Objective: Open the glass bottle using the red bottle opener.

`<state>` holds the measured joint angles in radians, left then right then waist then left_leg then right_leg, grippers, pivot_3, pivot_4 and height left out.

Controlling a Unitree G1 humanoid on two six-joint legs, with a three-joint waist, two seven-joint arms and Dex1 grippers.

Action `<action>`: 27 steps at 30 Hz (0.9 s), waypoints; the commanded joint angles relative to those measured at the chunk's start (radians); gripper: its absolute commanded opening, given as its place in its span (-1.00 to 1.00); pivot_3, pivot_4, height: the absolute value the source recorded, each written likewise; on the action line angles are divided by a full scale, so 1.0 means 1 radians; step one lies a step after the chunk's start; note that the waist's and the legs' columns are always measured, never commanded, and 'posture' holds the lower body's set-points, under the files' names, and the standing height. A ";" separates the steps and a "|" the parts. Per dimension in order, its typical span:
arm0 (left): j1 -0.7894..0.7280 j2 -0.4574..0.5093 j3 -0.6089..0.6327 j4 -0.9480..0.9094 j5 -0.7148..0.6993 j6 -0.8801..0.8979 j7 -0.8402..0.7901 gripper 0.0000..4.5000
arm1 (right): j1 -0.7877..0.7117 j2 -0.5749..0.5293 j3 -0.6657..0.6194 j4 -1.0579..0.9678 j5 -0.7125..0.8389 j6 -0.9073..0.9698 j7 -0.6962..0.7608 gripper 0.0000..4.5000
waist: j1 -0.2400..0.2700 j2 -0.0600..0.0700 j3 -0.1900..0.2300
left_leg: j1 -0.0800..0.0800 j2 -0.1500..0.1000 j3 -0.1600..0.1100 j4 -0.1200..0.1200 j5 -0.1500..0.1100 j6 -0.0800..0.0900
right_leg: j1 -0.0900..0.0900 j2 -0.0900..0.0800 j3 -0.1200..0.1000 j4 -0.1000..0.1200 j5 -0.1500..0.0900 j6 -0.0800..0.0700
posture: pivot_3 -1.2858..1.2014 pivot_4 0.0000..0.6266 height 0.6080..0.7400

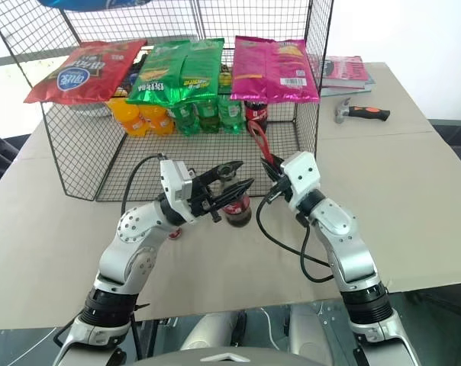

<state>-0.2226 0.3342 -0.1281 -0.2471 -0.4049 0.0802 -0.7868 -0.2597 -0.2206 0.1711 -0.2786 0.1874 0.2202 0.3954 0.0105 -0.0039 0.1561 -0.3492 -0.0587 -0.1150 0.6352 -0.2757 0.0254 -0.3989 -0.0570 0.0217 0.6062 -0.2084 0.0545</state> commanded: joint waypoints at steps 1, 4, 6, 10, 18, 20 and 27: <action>0.052 0.010 -0.035 0.089 0.031 0.041 -0.013 0.15 | 0.010 0.005 -0.030 -0.058 0.015 0.031 -0.016 -1.00 | -0.002 0.001 0.000 | 0.000 0.000 0.000 0.000 0.000 0.000 | 0.000 0.000 0.000 0.000 0.000 0.000 | 0.03 -0.52 1.00; 0.051 0.006 -0.033 0.091 0.035 0.033 -0.013 0.64 | 0.019 0.001 -0.034 -0.061 0.006 0.032 -0.019 -1.00 | -0.008 0.000 0.002 | -0.009 -0.001 0.001 0.000 0.000 0.000 | -0.010 0.001 0.000 0.001 0.002 0.003 | 0.03 -0.52 1.00; 0.049 0.003 -0.031 0.093 0.036 0.028 -0.016 0.97 | 0.026 -0.002 -0.038 -0.062 0.003 0.031 -0.017 -1.00 | -0.008 -0.001 0.003 | -0.019 -0.001 0.000 0.003 0.004 -0.006 | -0.019 0.001 0.000 0.003 0.005 0.000 | 0.03 -0.52 1.00; 0.053 0.002 -0.021 0.082 0.023 0.019 -0.031 0.97 | 0.032 -0.005 -0.041 -0.062 -0.006 0.024 -0.015 -1.00 | -0.008 -0.001 0.003 | -0.025 -0.001 -0.001 0.003 0.005 -0.007 | -0.024 0.001 0.000 0.002 0.006 -0.001 | 0.03 -0.52 1.00; 0.087 0.012 0.005 0.052 0.002 -0.013 -0.063 0.97 | 0.032 0.002 -0.037 -0.048 -0.019 0.007 -0.012 -1.00 | -0.013 -0.001 0.003 | -0.031 -0.002 0.000 0.003 0.005 -0.007 | -0.032 0.000 0.001 0.003 0.006 -0.001 | 0.03 -0.52 1.00; 0.095 0.012 0.015 0.038 -0.008 -0.039 -0.075 0.97 | 0.035 0.002 -0.038 -0.046 -0.020 0.004 -0.009 -1.00 | -0.014 -0.001 0.003 | -0.031 -0.002 0.000 0.003 0.005 -0.007 | -0.032 0.000 0.001 0.003 0.006 -0.001 | 0.03 -0.52 1.00; 0.125 0.023 0.067 0.003 -0.032 -0.073 -0.077 0.97 | 0.053 -0.009 -0.061 -0.054 0.003 0.019 0.001 -1.00 | -0.016 -0.001 0.003 | -0.031 -0.002 0.001 0.004 0.005 -0.007 | -0.031 0.000 0.001 0.004 0.006 -0.001 | 0.03 -0.52 1.00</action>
<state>-0.1166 0.3470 -0.0891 -0.1905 -0.4070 0.0326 -0.8557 -0.2160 -0.2243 0.1405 -0.2958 0.1669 0.2457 0.3878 -0.0056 -0.0050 0.1588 -0.3804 -0.0610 -0.1143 0.6393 -0.2710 0.0181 -0.4304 -0.0572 0.0225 0.6105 -0.2019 0.0531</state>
